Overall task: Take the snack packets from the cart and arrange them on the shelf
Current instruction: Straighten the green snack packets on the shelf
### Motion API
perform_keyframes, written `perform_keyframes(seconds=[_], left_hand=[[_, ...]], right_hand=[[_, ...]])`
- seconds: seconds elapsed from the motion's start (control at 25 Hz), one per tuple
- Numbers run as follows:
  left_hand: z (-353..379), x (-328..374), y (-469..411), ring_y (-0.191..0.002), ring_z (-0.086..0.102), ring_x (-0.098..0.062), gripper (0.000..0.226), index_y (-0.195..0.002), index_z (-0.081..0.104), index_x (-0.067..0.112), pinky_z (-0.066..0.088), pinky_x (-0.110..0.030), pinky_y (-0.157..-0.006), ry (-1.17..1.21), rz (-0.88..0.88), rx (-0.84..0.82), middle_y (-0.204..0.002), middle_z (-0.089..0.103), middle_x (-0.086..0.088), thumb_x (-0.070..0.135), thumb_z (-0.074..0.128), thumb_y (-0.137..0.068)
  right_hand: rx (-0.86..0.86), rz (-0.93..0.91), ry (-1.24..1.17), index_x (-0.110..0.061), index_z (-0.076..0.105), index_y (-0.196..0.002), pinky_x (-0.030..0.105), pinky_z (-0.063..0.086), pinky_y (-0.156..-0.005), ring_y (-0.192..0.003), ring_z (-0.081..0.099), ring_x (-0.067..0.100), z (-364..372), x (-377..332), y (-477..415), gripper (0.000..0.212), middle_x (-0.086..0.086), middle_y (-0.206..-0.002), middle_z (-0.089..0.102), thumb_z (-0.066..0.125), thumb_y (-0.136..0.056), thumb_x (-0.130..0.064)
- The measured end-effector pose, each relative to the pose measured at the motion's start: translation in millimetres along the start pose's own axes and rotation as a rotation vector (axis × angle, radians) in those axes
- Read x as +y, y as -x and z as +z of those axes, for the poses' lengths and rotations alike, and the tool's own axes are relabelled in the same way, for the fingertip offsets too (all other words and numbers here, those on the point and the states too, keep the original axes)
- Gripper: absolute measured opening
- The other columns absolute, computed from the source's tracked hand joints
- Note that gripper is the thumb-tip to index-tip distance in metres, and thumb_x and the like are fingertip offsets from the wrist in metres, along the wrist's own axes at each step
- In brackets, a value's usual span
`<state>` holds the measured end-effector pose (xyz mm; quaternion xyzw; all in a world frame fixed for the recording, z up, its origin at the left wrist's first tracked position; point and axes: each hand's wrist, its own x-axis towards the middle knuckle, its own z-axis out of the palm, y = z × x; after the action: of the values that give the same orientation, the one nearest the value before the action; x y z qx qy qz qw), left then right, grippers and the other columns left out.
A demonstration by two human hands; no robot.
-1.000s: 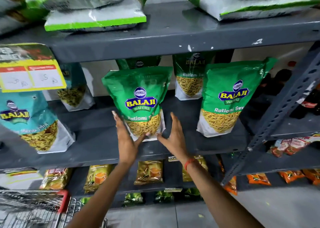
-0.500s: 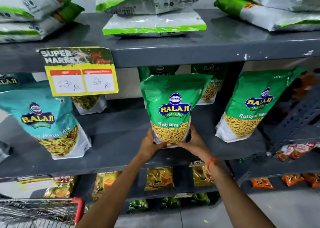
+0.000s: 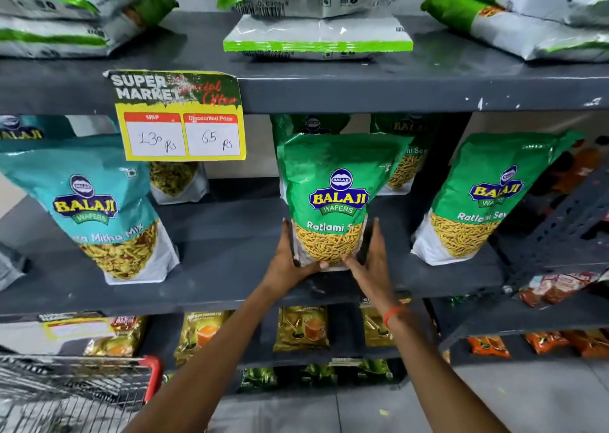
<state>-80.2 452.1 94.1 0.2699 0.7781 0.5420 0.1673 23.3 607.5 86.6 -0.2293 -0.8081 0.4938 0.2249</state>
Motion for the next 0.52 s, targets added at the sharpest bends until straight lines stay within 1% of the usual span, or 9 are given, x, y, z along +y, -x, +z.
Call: perform_keyframes(seconds=[0.04,0.08,0.12,0.16,0.24,0.32,0.36,0.44,0.52], left_hand=[[-5,4,8,-0.142,0.018,-0.007,0.121,-0.147,-0.009,0.031,0.029,-0.020,-0.106,-0.039,0.062,0.065,-0.153,0.004,0.030,0.051,0.076,-0.064],[-12,8,16,-0.142,0.007,0.000,0.116,-0.146,-0.014,0.034,0.023,-0.024,-0.111,-0.112,0.148,0.147,-0.149,-0.009,0.037,0.060,0.067,-0.068],[-20,11,25,-0.142,0.000,0.005,0.108,-0.146,-0.016,0.034,0.018,-0.028,-0.115,-0.209,0.241,0.227,-0.149,-0.014,0.037,0.064,0.058,-0.073],[-29,14,32,-0.144,-0.002,0.004,0.100,-0.146,-0.017,0.033,0.012,-0.029,-0.119,-0.301,0.326,0.299,-0.152,-0.016,0.030,0.063,0.051,-0.079],[-48,20,45,-0.148,0.001,-0.007,0.087,-0.146,-0.017,0.030,0.001,-0.027,-0.122,-0.394,0.438,0.429,-0.156,-0.016,0.016,0.056,0.042,-0.088],[-78,23,51,-0.148,0.001,-0.011,0.080,-0.147,-0.016,0.027,-0.003,-0.026,-0.122,-0.419,0.451,0.544,-0.156,-0.013,0.012,0.053,0.035,-0.092],[-95,22,53,-0.148,0.000,-0.011,0.077,-0.146,-0.016,0.026,-0.002,-0.028,-0.122,-0.439,0.431,0.594,-0.156,-0.011,0.010,0.054,0.031,-0.092],[-133,14,57,-0.147,0.001,-0.017,0.077,-0.144,-0.015,0.022,0.002,-0.035,-0.120,-0.486,0.355,0.691,-0.155,-0.008,0.002,0.059,0.027,-0.091],[-177,-5,62,-0.147,0.003,-0.022,0.086,-0.144,-0.011,0.015,0.004,-0.038,-0.119,-0.492,0.254,0.779,-0.154,-0.007,-0.002,0.062,0.032,-0.087]], right_hand=[[0.151,-0.110,0.038,-0.019,0.011,-0.152,0.025,0.016,-0.120,-0.145,0.014,0.009,6,-10,10,0.101,0.005,-0.160,0.018,0.061,-0.074,-0.059],[0.282,-0.237,0.072,-0.013,0.013,-0.151,0.019,0.013,-0.120,-0.146,0.014,0.011,13,-21,19,0.100,0.009,-0.159,0.018,0.053,-0.077,-0.065],[0.364,-0.349,0.086,-0.006,0.017,-0.150,0.018,0.012,-0.121,-0.147,0.017,0.015,23,-35,25,0.093,0.013,-0.157,0.021,0.047,-0.082,-0.063],[0.398,-0.445,0.078,-0.002,0.021,-0.147,0.021,0.014,-0.122,-0.147,0.019,0.018,35,-51,29,0.084,0.016,-0.155,0.024,0.043,-0.088,-0.056],[0.388,-0.582,0.037,0.002,0.026,-0.144,0.030,0.019,-0.123,-0.147,0.022,0.021,65,-84,30,0.066,0.018,-0.152,0.029,0.043,-0.094,-0.038],[0.341,-0.641,0.004,0.004,0.029,-0.141,0.037,0.025,-0.121,-0.144,0.028,0.025,100,-115,27,0.058,0.021,-0.149,0.034,0.048,-0.094,-0.022],[0.318,-0.650,0.003,0.005,0.031,-0.141,0.041,0.028,-0.119,-0.142,0.030,0.027,118,-128,27,0.056,0.022,-0.148,0.037,0.049,-0.093,-0.018],[0.255,-0.651,0.013,0.006,0.034,-0.141,0.043,0.029,-0.117,-0.140,0.033,0.028,156,-146,24,0.057,0.023,-0.148,0.040,0.049,-0.092,-0.020],[0.119,-0.566,0.000,0.005,0.033,-0.143,0.037,0.027,-0.117,-0.140,0.033,0.027,196,-157,18,0.065,0.020,-0.150,0.038,0.053,-0.091,-0.027]])
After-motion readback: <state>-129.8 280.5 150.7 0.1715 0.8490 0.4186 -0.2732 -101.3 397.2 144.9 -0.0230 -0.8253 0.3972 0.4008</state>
